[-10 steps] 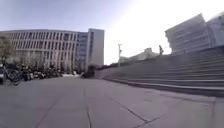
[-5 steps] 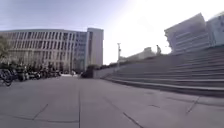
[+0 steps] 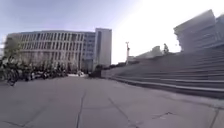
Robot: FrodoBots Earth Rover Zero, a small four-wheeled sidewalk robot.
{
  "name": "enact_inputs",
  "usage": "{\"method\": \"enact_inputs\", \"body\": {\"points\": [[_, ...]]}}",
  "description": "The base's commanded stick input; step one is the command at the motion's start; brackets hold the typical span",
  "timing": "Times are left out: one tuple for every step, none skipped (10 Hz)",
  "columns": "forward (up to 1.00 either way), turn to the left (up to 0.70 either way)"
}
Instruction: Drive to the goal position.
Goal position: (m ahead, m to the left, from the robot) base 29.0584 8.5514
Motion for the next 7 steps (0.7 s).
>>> {"method": "enact_inputs", "body": {"points": [[1.0,0.44],[1.0,0.44],[1.0,0.44],[1.0,0.36],[1.0,0.06],[1.0,0.23],[1.0,0.39]]}}
